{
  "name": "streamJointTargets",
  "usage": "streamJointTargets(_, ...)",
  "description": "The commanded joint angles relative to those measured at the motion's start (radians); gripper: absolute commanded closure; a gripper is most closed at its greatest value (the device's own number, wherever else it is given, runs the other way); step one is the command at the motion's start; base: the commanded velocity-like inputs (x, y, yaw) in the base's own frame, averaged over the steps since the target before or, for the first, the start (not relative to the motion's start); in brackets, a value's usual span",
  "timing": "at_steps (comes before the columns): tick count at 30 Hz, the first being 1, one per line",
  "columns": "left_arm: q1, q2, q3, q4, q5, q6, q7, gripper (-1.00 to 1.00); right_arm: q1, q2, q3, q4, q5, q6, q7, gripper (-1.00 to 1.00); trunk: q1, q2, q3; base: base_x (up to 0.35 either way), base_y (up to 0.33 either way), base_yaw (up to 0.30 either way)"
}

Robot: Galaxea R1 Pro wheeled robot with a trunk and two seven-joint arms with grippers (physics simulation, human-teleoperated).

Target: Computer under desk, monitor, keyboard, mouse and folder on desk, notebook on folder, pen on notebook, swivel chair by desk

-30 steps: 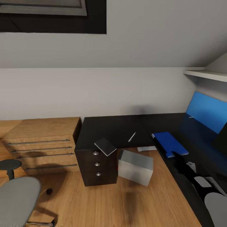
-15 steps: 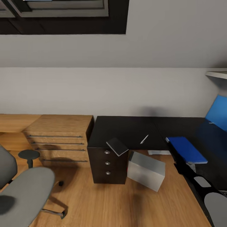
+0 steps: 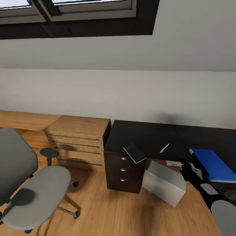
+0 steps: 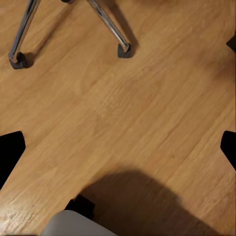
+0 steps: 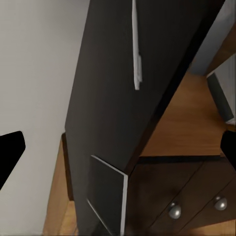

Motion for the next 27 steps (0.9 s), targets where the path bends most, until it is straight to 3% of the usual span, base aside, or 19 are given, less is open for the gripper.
streamJointTargets(1,-0.001,0.0,-0.003,0.001,0.01,-0.003,-0.002,-1.0,0.0,0.0,-0.004,0.0,-0.007,0.009,0.001,-1.0,0.0,-0.001,-0.001,0.0,0.0,0.276)
streamJointTargets(17,-0.001,0.0,-0.003,0.001,0.009,-0.004,-0.002,-1.0,0.0,0.017,-0.004,0.004,-0.005,0.009,0.0,-1.0,0.0,-0.001,-0.001,0.0,0.0,0.271)
streamJointTargets(27,-0.001,-0.004,-0.003,0.001,0.009,-0.004,-0.002,-1.0,0.0,0.046,-0.004,0.006,0.018,0.009,-0.001,-1.0,0.004,-0.008,-0.004,0.0,0.0,0.082)
